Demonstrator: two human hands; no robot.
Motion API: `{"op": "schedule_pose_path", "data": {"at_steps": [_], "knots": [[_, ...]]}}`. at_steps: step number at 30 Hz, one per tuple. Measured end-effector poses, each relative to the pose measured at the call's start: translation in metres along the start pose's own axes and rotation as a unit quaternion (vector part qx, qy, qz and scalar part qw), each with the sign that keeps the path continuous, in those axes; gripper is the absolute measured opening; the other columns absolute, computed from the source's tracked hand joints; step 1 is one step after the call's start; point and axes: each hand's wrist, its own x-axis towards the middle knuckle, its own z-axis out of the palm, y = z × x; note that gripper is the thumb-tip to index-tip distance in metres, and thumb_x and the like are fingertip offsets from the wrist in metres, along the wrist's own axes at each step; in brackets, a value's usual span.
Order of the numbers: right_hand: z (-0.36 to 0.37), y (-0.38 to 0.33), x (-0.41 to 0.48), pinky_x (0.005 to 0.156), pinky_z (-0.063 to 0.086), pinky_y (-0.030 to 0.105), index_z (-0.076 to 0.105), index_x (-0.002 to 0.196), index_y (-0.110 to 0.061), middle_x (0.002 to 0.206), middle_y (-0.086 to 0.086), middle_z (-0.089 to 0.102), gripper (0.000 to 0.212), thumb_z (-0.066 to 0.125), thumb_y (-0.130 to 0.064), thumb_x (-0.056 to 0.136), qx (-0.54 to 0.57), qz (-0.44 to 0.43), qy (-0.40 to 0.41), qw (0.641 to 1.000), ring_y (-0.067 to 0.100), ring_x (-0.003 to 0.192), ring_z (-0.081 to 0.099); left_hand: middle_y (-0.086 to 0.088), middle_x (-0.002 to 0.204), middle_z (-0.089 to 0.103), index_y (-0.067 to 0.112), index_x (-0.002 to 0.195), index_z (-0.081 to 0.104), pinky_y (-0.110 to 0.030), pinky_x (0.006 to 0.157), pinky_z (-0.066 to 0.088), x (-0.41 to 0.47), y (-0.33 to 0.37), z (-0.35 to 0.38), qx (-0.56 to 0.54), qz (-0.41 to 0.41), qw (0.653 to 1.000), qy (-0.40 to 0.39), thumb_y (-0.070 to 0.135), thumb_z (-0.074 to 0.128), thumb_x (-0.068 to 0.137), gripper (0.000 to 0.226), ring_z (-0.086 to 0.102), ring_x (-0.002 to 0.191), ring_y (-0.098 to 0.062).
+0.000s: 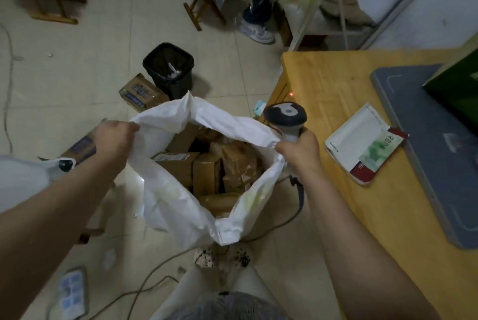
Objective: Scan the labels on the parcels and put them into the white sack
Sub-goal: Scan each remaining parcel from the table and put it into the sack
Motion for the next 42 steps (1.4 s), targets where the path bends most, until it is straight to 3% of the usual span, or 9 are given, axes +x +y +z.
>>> {"op": "schedule_pose_path", "data": {"at_steps": [4, 8, 12, 16, 23, 28, 31, 37, 42], "knots": [[0.008, 0.003, 0.001, 0.071, 0.048, 0.032, 0.056, 0.094, -0.021, 0.079, -0.009, 0.057, 0.026, 0.071, -0.013, 0.074, -0.045, 0.011, -0.022, 0.999, 0.017, 0.080, 0.059, -0.016, 0.089, 0.058, 0.003, 0.100, 0.065, -0.027, 0.054, 0.036, 0.004, -0.007, -0.006, 0.002, -0.053, 0.998, 0.032, 0.022, 0.067, 0.079, 0.029, 0.054, 0.073, -0.028], [0.037, 0.037, 0.000, 0.094, 0.049, 0.041, 0.058, 0.119, -0.003, 0.111, 0.012, 0.064, 0.040, 0.071, -0.012, 0.081, -0.065, 0.117, -0.045, 0.990, 0.033, 0.110, 0.060, -0.022, 0.101, 0.058, -0.007, 0.112, 0.061, -0.033, 0.072, 0.038, -0.011, -0.044, 0.014, 0.084, -0.097, 0.990, -0.057, 0.023, 0.070, 0.086, 0.041, 0.054, 0.086, -0.032], [0.020, 0.022, 0.011, 0.082, 0.051, 0.034, 0.060, 0.115, -0.008, 0.099, 0.004, 0.063, 0.039, 0.072, -0.011, 0.078, -0.035, 0.071, 0.009, 0.997, 0.028, 0.100, 0.061, -0.017, 0.077, 0.059, 0.000, 0.076, 0.060, -0.035, 0.064, 0.045, -0.007, -0.025, 0.017, 0.010, -0.024, 0.999, -0.025, 0.017, 0.067, 0.085, 0.020, 0.057, 0.081, -0.030], [-0.015, -0.001, 0.002, 0.070, 0.044, 0.028, 0.061, 0.105, -0.018, 0.085, -0.006, 0.059, 0.035, 0.071, -0.010, 0.073, -0.014, -0.020, 0.066, 0.998, 0.018, 0.084, 0.058, -0.016, 0.093, 0.065, 0.005, 0.094, 0.067, -0.035, 0.071, 0.047, -0.007, -0.003, -0.009, -0.116, -0.022, 0.992, 0.054, 0.023, 0.065, 0.075, 0.026, 0.061, 0.081, -0.030], [0.024, 0.039, -0.012, 0.094, 0.049, 0.042, 0.060, 0.115, -0.002, 0.114, 0.016, 0.064, 0.034, 0.067, -0.010, 0.083, -0.100, 0.087, -0.055, 0.990, 0.033, 0.111, 0.059, -0.028, 0.103, 0.061, -0.004, 0.094, 0.064, -0.036, 0.078, 0.040, -0.026, -0.057, 0.006, 0.089, -0.059, 0.993, -0.054, 0.030, 0.068, 0.088, 0.035, 0.058, 0.105, -0.043], [-0.001, 0.016, -0.010, 0.066, 0.045, 0.026, 0.054, 0.080, -0.021, 0.080, -0.004, 0.060, 0.018, 0.066, -0.008, 0.079, -0.051, -0.012, 0.006, 0.999, 0.020, 0.081, 0.060, -0.022, 0.098, 0.064, -0.004, 0.109, 0.065, -0.047, 0.083, 0.053, -0.020, -0.033, -0.007, -0.042, -0.024, 0.999, 0.025, 0.024, 0.063, 0.087, 0.036, 0.062, 0.092, -0.034], [-0.008, 0.005, -0.021, 0.054, 0.035, 0.020, 0.047, 0.068, -0.029, 0.070, -0.014, 0.053, 0.031, 0.068, -0.008, 0.076, -0.021, -0.062, 0.042, 0.997, 0.005, 0.066, 0.052, -0.018, 0.090, 0.062, 0.002, 0.104, 0.066, -0.030, 0.056, 0.052, -0.015, -0.028, -0.029, -0.080, -0.018, 0.994, 0.076, 0.026, 0.060, 0.081, 0.034, 0.058, 0.076, -0.028], [0.014, 0.046, -0.028, 0.094, 0.048, 0.039, 0.057, 0.119, -0.010, 0.111, 0.009, 0.062, 0.033, 0.065, -0.010, 0.087, -0.115, 0.057, -0.042, 0.991, 0.030, 0.111, 0.058, -0.040, 0.110, 0.056, -0.019, 0.113, 0.055, -0.043, 0.080, 0.042, -0.013, -0.079, -0.037, 0.185, -0.079, 0.980, -0.008, 0.015, 0.052, 0.096, 0.038, 0.055, 0.106, -0.050], [0.007, 0.069, -0.039, 0.094, 0.047, 0.036, 0.054, 0.126, -0.007, 0.119, 0.012, 0.063, 0.043, 0.069, -0.018, 0.087, -0.089, 0.084, 0.002, 0.992, 0.031, 0.115, 0.058, -0.032, 0.136, 0.039, -0.002, 0.134, 0.038, -0.054, 0.102, 0.033, -0.033, -0.092, -0.013, 0.325, -0.052, 0.944, 0.032, 0.017, 0.061, 0.086, 0.057, 0.039, 0.125, -0.049]]}}
